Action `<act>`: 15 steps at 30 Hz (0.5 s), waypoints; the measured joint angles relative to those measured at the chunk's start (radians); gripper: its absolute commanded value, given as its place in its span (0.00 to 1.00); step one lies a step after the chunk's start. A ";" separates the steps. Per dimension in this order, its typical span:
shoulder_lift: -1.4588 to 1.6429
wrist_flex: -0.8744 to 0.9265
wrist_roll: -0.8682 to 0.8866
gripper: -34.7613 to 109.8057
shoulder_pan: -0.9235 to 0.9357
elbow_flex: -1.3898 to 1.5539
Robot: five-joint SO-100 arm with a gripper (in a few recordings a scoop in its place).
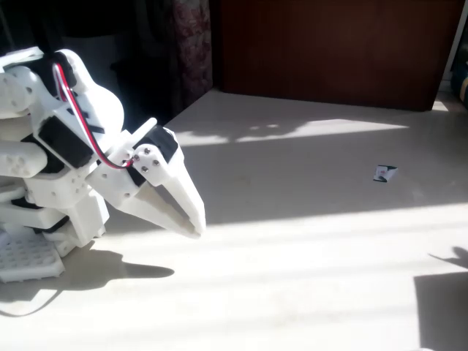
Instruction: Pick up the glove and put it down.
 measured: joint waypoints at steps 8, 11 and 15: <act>0.084 0.000 0.000 0.24 0.000 0.055; 0.094 0.000 0.000 0.24 0.000 0.055; 0.092 0.000 0.000 0.24 0.000 0.055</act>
